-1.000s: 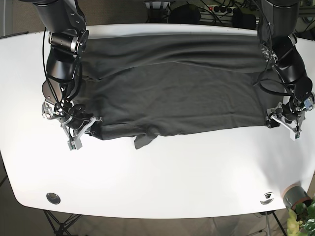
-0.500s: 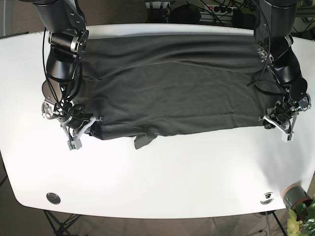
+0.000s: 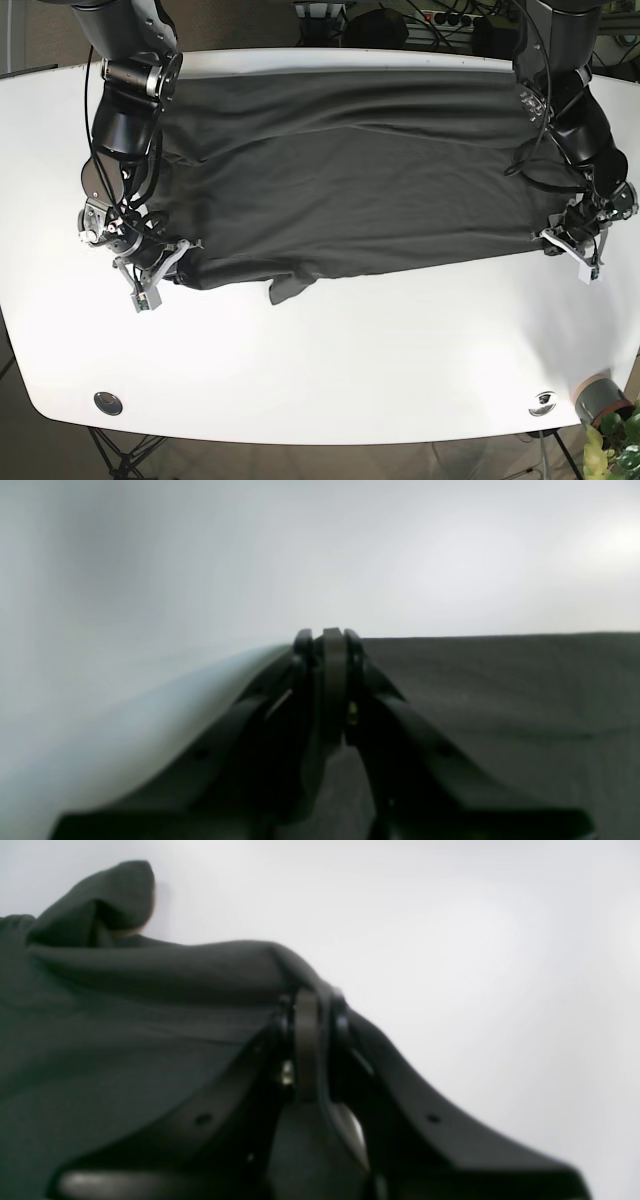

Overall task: Fold the T-shirt properly
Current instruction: 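Lower the folded edge onto the hem with both grippers, then drag the folded shirt with both grippers back toward the robot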

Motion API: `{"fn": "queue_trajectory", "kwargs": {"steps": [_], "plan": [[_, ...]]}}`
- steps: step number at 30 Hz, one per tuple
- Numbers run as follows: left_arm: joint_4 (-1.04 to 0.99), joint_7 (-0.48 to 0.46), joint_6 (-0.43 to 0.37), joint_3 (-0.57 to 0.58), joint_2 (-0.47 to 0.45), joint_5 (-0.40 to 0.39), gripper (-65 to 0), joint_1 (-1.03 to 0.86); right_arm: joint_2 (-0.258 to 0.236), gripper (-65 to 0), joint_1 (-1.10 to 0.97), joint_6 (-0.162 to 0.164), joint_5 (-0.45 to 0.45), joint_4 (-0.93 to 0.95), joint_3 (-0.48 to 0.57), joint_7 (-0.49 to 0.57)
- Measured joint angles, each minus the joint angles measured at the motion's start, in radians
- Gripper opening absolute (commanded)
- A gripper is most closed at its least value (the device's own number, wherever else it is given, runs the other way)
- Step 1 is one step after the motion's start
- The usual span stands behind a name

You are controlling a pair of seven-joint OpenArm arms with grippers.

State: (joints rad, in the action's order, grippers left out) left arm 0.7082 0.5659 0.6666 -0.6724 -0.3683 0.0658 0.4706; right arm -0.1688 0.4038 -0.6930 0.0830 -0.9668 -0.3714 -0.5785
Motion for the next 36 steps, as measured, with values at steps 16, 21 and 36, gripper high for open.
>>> {"fn": "queue_trajectory", "kwargs": {"steps": [16,21,36], "plan": [[0.372,0.185,0.037,0.007,0.081,-0.079,-65.0,-0.112,-0.001,-63.1,-0.128,-0.006,0.001,-0.425,-0.001,-0.19],[0.508,0.247,0.031,0.001,0.1,-0.095,-65.0,-0.159,0.0,-63.1,-0.183,-0.007,0.008,-0.539,-0.003,-0.236],[0.873,0.348,0.038,0.006,0.13,-0.111,-65.0,-0.355,0.04,-63.1,-0.396,-0.014,0.022,-0.833,-0.103,-0.313]]}}
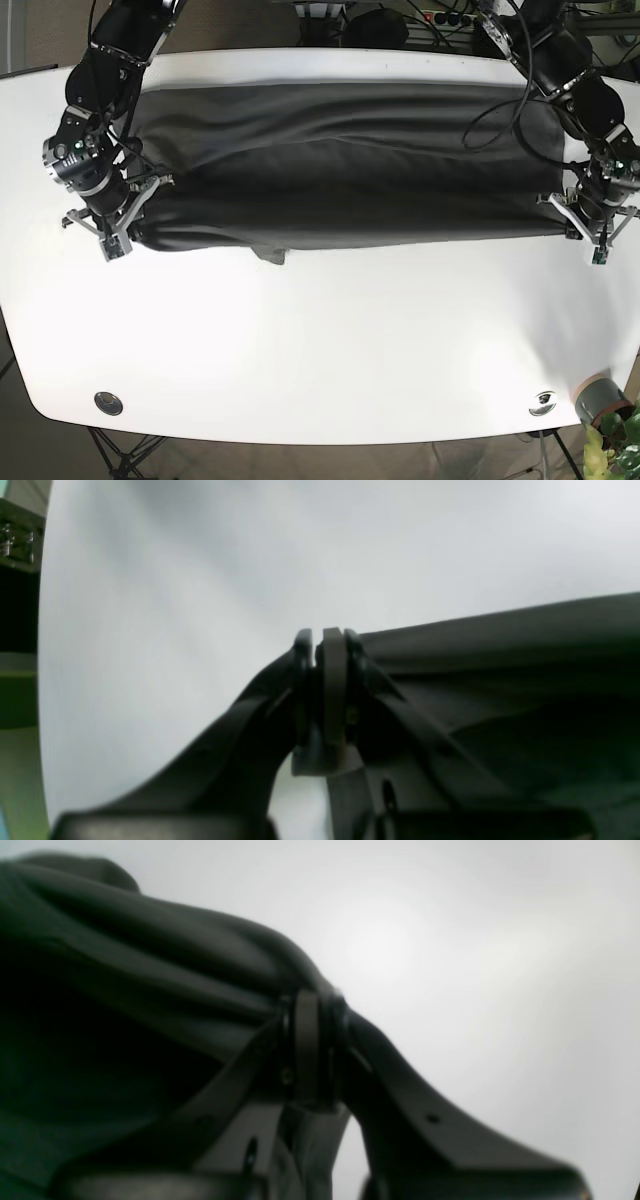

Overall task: Fold the T-shirt properly
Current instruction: 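Drag the folded shirt with both grippers back toward the robot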

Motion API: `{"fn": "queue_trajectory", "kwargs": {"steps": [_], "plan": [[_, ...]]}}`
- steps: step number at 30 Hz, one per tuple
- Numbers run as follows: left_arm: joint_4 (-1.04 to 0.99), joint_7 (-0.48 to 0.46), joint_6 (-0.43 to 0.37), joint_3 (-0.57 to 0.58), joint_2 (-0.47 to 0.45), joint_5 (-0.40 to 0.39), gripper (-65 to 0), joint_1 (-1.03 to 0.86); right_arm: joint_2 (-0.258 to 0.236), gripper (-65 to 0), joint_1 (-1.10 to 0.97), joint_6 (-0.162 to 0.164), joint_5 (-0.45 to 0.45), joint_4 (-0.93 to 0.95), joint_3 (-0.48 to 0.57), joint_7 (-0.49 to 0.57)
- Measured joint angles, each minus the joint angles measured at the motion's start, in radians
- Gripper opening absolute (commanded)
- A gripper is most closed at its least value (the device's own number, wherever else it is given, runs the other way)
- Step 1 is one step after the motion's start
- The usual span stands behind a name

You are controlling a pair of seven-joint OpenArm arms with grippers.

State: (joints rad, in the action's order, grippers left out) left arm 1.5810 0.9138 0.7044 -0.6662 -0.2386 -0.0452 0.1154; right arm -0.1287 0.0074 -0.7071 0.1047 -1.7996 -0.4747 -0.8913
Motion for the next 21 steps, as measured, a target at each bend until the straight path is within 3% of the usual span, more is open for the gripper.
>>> {"fn": "queue_trajectory", "kwargs": {"steps": [5,17,21], "plan": [[0.02,-0.003,0.0,0.0,0.004,-0.004,-65.0,-0.064,0.043,-62.9,-0.065,0.002,-0.007,-0.034,-0.042,-0.003],[0.021,-0.005,0.003,-0.059,0.003,-0.008,-65.0,-0.206,0.047,-62.8,-0.189,0.0,0.004,-0.045,-0.054,0.0],[0.021,-0.002,0.004,-0.058,0.004,-0.008,-65.0,-0.24,0.045,-57.4,-0.217,0.0,0.003,-0.045,-0.055,0.0]]}}
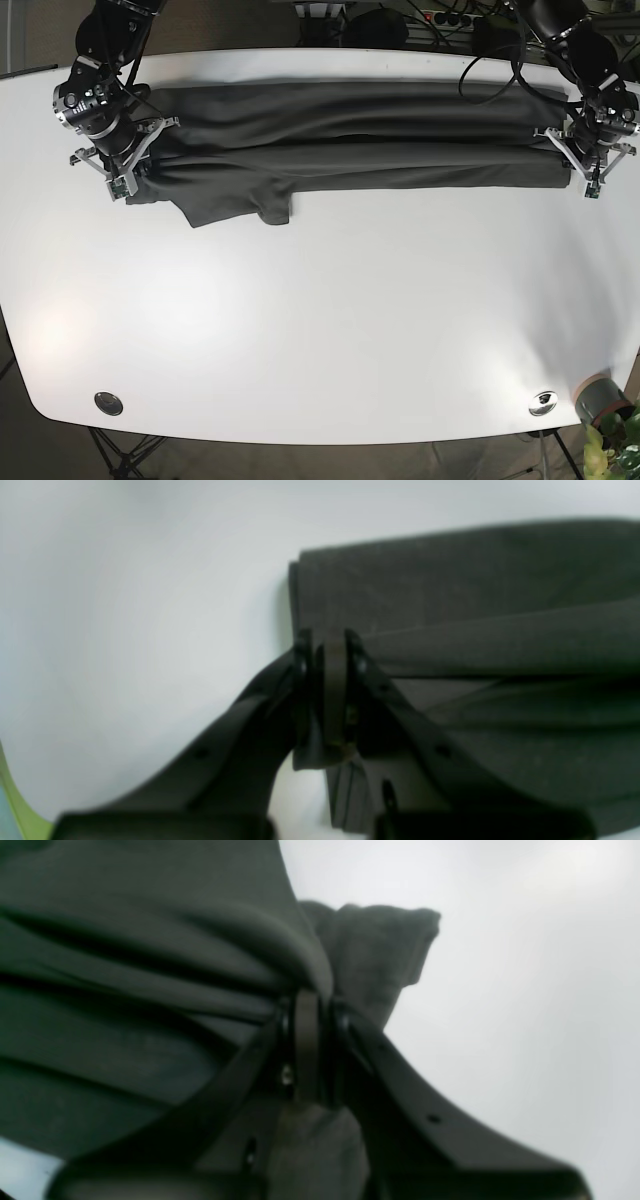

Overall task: Fold the T-shirt properly
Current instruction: 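Drag the folded shirt with both grippers back toward the robot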

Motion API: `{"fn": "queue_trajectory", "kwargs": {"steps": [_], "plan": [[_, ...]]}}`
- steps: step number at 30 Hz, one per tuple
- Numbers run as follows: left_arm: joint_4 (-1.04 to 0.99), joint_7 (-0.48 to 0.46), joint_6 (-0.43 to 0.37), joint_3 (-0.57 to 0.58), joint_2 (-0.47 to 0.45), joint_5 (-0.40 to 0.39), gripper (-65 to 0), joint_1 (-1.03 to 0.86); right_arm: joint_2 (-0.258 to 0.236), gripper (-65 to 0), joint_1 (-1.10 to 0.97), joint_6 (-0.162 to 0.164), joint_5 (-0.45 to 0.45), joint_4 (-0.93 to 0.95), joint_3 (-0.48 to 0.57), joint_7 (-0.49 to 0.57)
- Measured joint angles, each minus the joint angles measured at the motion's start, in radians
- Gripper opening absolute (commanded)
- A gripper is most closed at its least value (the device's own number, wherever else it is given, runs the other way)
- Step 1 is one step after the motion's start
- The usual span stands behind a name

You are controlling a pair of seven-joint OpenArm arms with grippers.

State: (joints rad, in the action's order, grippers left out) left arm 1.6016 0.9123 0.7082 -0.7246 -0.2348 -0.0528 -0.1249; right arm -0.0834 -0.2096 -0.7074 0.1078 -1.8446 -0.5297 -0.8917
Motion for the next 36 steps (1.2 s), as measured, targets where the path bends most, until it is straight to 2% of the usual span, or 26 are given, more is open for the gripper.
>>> {"fn": "queue_trajectory", "kwargs": {"steps": [2,5,7,10,13,20,25,30,36], "plan": [[0.0,-0.001,0.0,0.001,0.0,0.0,-64.2,-0.007,0.0,-51.8,-0.003,0.0,-0.002,0.0,0.0,-0.003],[-0.002,0.0,-0.001,0.002,-0.002,0.011,-53.7,-0.012,0.009,-41.7,-0.009,0.002,-0.004,0.0,-0.001,0.001],[-0.002,0.0,-0.005,0.022,-0.008,0.019,-43.8,-0.021,0.017,-33.0,-0.018,0.004,-0.003,0.0,-0.001,0.001],[-0.002,0.0,-0.005,0.051,-0.009,0.021,-34.6,-0.03,0.026,-23.8,-0.032,0.004,-0.016,-0.003,-0.002,-0.005],[-0.002,0.0,-0.004,0.053,-0.006,0.021,-32.5,-0.027,0.032,-17.8,-0.032,0.005,-0.024,-0.041,-0.003,-0.009],[0.029,0.007,-0.004,0.058,-0.006,0.022,-33.7,-0.011,0.048,-16.8,-0.014,0.008,-0.021,-0.113,0.017,-0.003],[0.069,-0.015,-0.008,0.068,-0.007,0.008,-33.7,0.01,0.041,-16.8,0.074,0.008,-0.022,-0.08,0.101,-0.028],[0.05,0.002,-0.008,0.101,-0.002,0.018,-33.7,-0.007,0.051,-16.8,0.178,0.006,-0.011,0.039,0.174,-0.059],[0.05,-0.011,-0.008,0.107,-0.004,0.015,-33.7,-0.032,0.047,-16.8,0.27,0.008,-0.019,0.227,0.196,-0.061]]}}
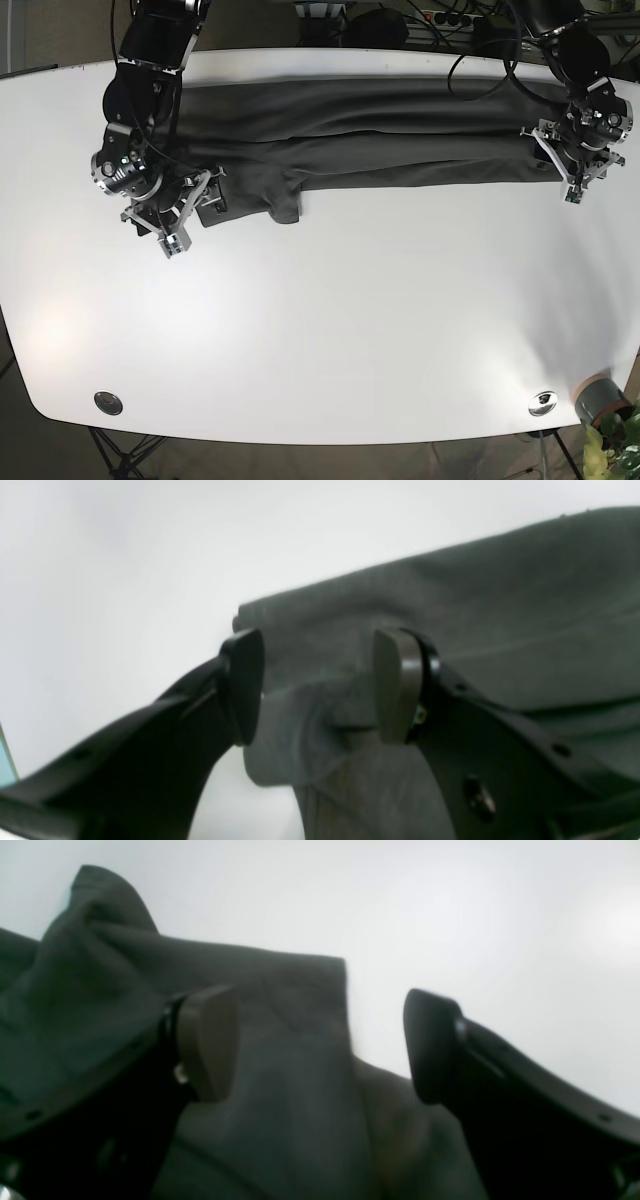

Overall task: Fold the T-shirt properly
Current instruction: 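Drag the folded shirt with both grippers back toward the robot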

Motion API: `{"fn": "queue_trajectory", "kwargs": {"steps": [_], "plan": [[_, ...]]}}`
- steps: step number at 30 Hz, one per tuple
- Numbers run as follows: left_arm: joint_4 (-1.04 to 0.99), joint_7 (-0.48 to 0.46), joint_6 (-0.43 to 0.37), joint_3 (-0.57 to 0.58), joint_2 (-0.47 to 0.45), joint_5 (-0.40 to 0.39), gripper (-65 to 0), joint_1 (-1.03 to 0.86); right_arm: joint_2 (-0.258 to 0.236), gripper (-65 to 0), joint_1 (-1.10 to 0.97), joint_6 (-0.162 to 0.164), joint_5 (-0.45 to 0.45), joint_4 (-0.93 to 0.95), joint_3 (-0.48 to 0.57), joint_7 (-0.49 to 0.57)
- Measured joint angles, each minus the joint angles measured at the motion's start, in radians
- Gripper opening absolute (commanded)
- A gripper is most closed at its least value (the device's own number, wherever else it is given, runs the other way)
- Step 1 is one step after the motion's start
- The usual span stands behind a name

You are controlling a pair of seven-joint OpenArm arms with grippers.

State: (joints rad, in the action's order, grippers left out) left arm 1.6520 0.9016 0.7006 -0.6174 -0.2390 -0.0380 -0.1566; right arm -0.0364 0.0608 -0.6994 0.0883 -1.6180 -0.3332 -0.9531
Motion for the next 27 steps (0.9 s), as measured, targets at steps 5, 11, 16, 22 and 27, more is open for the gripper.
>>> {"fn": "queue_trajectory", "kwargs": {"steps": [5,11,16,22,27], "plan": [[-0.034,-0.001,0.0,-0.002,-0.001,0.006,-33.9,0.005,0.003,-16.8,0.04,0.003,-0.004,0.141,0.001,0.018],[-0.104,-0.033,0.0,-0.002,-0.003,0.0,-33.9,0.006,0.001,-23.6,0.067,0.003,0.001,0.2,0.002,0.043],[-0.143,-0.103,-0.003,-0.003,-0.004,-0.006,-33.9,0.007,0.023,-49.3,0.064,0.006,0.001,0.2,-0.001,0.052],[-0.158,-0.11,-0.003,-0.004,-0.008,-0.014,-33.9,0.013,0.031,-62.1,0.056,0.003,0.005,0.199,-0.001,0.051],[-0.161,-0.111,-0.003,-0.003,-0.008,-0.015,-33.9,0.017,0.033,-62.9,0.018,0.003,-0.003,0.087,-0.016,0.026]]}}
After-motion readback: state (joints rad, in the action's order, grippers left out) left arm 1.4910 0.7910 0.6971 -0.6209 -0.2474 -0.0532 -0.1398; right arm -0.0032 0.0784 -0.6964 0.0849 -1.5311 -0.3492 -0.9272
